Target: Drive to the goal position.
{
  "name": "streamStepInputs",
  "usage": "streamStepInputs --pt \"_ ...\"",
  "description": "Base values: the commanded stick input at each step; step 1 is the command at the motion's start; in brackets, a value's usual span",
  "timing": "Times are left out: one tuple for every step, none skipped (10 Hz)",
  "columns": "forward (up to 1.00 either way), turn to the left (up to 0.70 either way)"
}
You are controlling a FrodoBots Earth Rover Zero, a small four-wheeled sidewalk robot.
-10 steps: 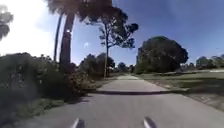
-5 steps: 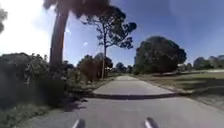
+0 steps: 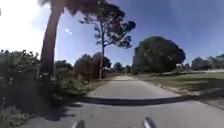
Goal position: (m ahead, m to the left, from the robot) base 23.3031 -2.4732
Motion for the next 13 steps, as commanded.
streamStepInputs --pt "0.7 0.0" --pt "0.7 0.0" --pt "0.7 0.0" --pt "0.7 0.0" --pt "0.7 0.0" --pt "0.7 0.0" --pt "0.7 0.0" --pt "0.7 0.0" --pt "0.7 0.0" --pt "0.7 0.0" --pt "0.7 0.0" --pt "0.7 0.0" --pt "0.7 0.0"
